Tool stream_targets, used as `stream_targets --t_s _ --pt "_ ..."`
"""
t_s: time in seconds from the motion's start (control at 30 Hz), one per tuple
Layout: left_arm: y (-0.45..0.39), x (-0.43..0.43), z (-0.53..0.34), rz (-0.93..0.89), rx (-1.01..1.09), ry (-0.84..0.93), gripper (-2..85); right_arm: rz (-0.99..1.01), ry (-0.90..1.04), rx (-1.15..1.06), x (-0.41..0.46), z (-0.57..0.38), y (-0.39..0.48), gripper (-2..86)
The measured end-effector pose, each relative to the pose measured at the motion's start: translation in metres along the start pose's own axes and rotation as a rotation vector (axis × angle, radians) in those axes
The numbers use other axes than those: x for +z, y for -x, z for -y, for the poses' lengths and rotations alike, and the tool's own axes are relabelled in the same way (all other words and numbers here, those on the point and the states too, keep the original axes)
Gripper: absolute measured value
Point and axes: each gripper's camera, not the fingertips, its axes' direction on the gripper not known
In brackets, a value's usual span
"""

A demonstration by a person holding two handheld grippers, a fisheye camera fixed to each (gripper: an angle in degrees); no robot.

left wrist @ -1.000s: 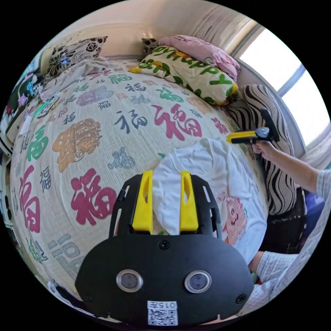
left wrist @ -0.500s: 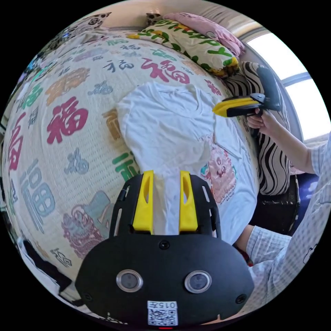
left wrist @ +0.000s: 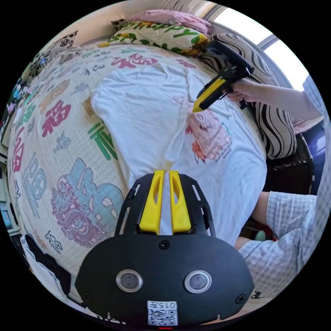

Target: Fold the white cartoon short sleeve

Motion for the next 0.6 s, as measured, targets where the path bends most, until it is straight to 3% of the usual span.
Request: stream_targets --t_s 0.1,0.27,0.33,0.4,0.47,0.6 --pt "-0.002 -0.006 -0.014 -0.043 -0.027 -0.004 1.4 0.000 0.014 0.006 -0.002 -0.010 0.001 -0.5" --pt "0.016 -0.025 -0.004 -0.151 -0.180 -0.185 4.0 0.036 -0.110 0.001 -0.008 -0.008 0.007 -0.4" --pt "0.019 -0.009 0.009 -0.154 -0.194 -0.113 4.3 0.024 -0.059 0.003 0.006 -0.002 0.008 -0.5" --pt "0.019 0.013 0.017 -0.096 -0.195 0.009 3.5 0.003 -0.003 0.004 0.021 0.000 0.007 -0.6" --pt "0.017 0.006 0.025 -0.104 -0.120 0.021 3.0 0.069 -0.007 0.020 0.022 -0.005 0.003 -0.3" --pt "0.028 -0.041 0.048 -0.042 -0.033 -0.130 5.0 -0.016 -0.163 0.047 -0.013 -0.021 -0.013 1.3"
